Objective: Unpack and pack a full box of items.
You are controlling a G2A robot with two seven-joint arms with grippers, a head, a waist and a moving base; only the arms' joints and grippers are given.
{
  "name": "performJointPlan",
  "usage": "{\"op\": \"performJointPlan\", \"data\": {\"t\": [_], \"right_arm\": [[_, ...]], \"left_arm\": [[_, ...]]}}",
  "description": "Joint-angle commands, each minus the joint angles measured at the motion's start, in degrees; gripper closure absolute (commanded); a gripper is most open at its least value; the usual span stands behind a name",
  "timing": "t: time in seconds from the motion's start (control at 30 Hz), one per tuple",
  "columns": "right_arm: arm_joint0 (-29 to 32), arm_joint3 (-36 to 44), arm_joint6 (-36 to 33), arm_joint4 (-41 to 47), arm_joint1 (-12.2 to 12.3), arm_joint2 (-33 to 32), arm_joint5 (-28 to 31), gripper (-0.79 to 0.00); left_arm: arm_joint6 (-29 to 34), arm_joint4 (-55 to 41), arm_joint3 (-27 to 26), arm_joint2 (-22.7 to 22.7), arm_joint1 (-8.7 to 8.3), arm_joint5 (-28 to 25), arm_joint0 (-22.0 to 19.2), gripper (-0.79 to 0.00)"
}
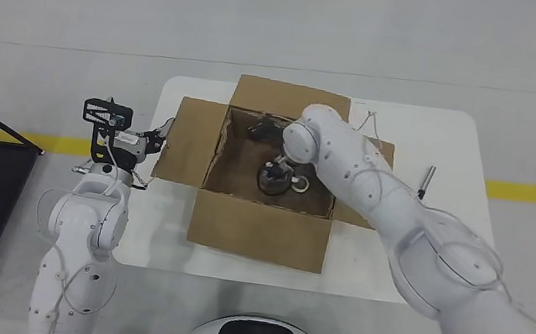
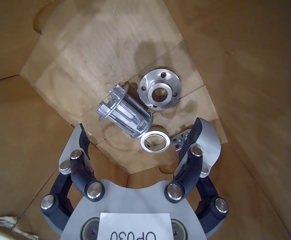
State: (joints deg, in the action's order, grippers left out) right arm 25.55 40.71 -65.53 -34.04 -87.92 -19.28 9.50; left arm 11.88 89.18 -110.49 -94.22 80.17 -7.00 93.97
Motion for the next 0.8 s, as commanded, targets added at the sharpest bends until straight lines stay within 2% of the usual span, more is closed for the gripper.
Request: {"op": "performJointPlan", "data": {"t": [0.0, 0.1, 0.13, 0.23, 0.33, 0.4, 0.43, 0.5, 0.77], "right_arm": [[-0.25, -2.14, 0.28, -0.31, -1.2, 0.69, 0.91, -0.723], [-0.54, -5.22, 0.56, -0.91, -2.98, 1.68, 2.16, -0.606], [-0.56, -6.01, 0.94, -1.37, -3.54, 2.06, 2.73, -0.523], [-0.46, -8.55, 1.39, -2.68, -5.16, 3.13, 3.68, -0.388], [-0.6, -11.08, 2.17, -3.45, -6.58, 3.65, 4.52, -0.332], [-0.82, -12.69, 2.19, -3.97, -7.45, 3.91, 4.63, -0.256], [-0.91, -13.43, 2.33, -4.19, -7.84, 3.99, 4.73, -0.191], [-1.27, -14.75, 2.86, -4.52, -8.5, 4.0, 5.26, -0.009], [-3.64, -17.83, 6.55, -5.02, -8.82, 2.5, 9.49, 0.0]], "left_arm": [[0.0, 0.0, 0.0, 0.0, 0.0, 0.0, 0.0, -0.785], [0.0, 0.0, 0.0, 0.0, 0.0, 0.0, 0.0, -0.785], [0.0, 0.0, 0.0, 0.0, 0.0, 0.0, 0.0, -0.785], [0.0, 0.0, 0.0, 0.0, 0.0, 0.0, 0.0, -0.785], [0.0, 0.0, 0.0, 0.0, 0.0, 0.0, 0.0, -0.785], [0.0, 0.0, 0.0, 0.0, 0.0, 0.0, 0.0, -0.785], [0.0, 0.0, 0.0, 0.0, 0.0, 0.0, 0.0, -0.785], [0.0, 0.0, 0.0, 0.0, 0.0, 0.0, 0.0, -0.785], [0.0, 0.0, 0.0, 0.0, 0.0, 0.0, 0.0, -0.785]]}}
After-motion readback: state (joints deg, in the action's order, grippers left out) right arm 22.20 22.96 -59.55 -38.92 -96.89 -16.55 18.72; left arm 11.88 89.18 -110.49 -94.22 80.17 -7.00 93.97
